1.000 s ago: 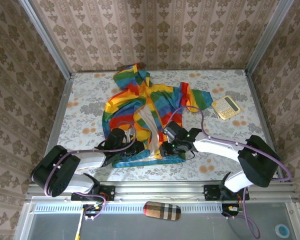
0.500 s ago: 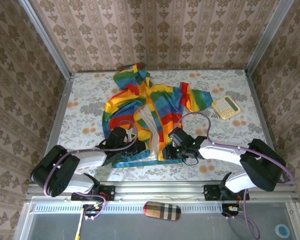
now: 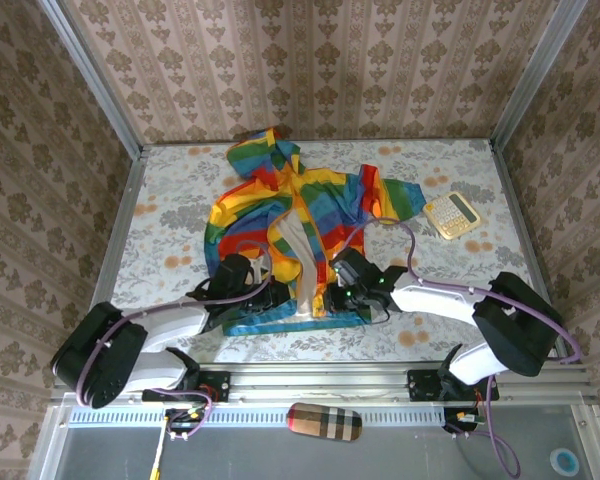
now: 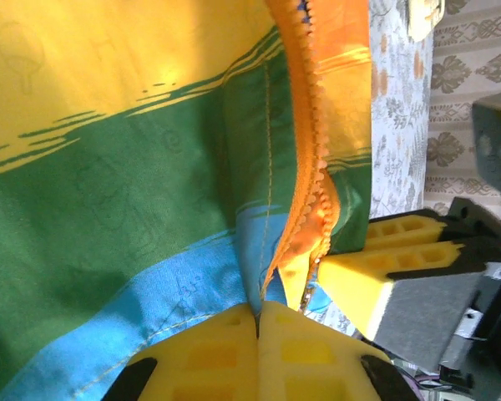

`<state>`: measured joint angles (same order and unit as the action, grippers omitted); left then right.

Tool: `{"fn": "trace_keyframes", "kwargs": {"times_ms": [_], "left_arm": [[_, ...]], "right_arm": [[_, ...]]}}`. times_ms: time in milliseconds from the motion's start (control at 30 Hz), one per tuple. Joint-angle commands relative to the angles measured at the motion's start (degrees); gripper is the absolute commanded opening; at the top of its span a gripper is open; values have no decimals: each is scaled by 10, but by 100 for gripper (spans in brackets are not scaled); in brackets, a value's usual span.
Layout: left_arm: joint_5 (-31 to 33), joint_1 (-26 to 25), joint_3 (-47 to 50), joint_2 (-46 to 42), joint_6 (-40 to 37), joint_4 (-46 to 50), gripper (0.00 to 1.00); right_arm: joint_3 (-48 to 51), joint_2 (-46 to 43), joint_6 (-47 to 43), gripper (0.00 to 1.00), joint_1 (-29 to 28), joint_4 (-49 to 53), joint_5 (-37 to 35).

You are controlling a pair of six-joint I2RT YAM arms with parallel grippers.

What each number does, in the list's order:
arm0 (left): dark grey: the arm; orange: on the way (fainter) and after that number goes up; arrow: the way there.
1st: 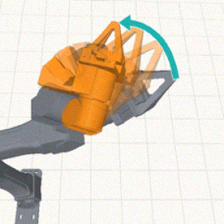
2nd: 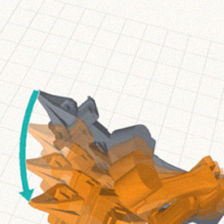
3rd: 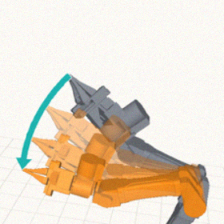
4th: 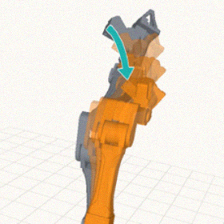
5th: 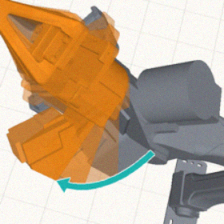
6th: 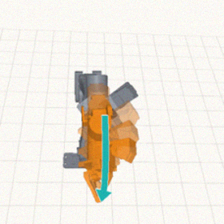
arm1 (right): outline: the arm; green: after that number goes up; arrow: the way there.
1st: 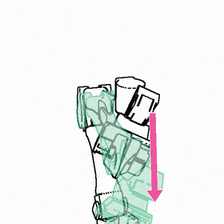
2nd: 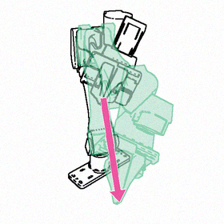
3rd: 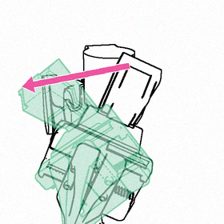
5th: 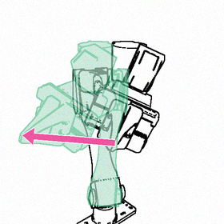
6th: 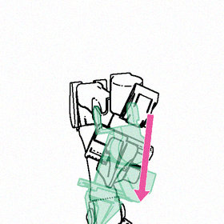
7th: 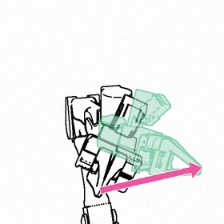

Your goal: Zip up the jacket

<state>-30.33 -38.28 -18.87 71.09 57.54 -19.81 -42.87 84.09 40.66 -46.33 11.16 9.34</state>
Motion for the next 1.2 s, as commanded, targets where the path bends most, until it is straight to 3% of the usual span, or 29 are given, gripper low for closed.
{"fn": "trace_keyframes", "kwargs": {"times_ms": [0, 267, 600, 900, 1167], "left_arm": [[24, -4, -21, -42, -31, 58, 0], [38, -25, -49, -79, -62, 115, 0], [-6, -50, -55, 23, -58, 22, 0], [-27, -50, -51, 129, -52, -46, 0], [-12, -47, -49, 150, -52, -40, 0]], "right_arm": [[-59, 1, -35, 7, 2, 69, -23], [-127, 32, -50, 0, 3, 142, -20], [-144, 80, -24, 0, 3, 132, 2], [-101, 82, -12, 12, 3, 47, 38], [-56, 75, 6, 20, 3, 8, 50]]}}
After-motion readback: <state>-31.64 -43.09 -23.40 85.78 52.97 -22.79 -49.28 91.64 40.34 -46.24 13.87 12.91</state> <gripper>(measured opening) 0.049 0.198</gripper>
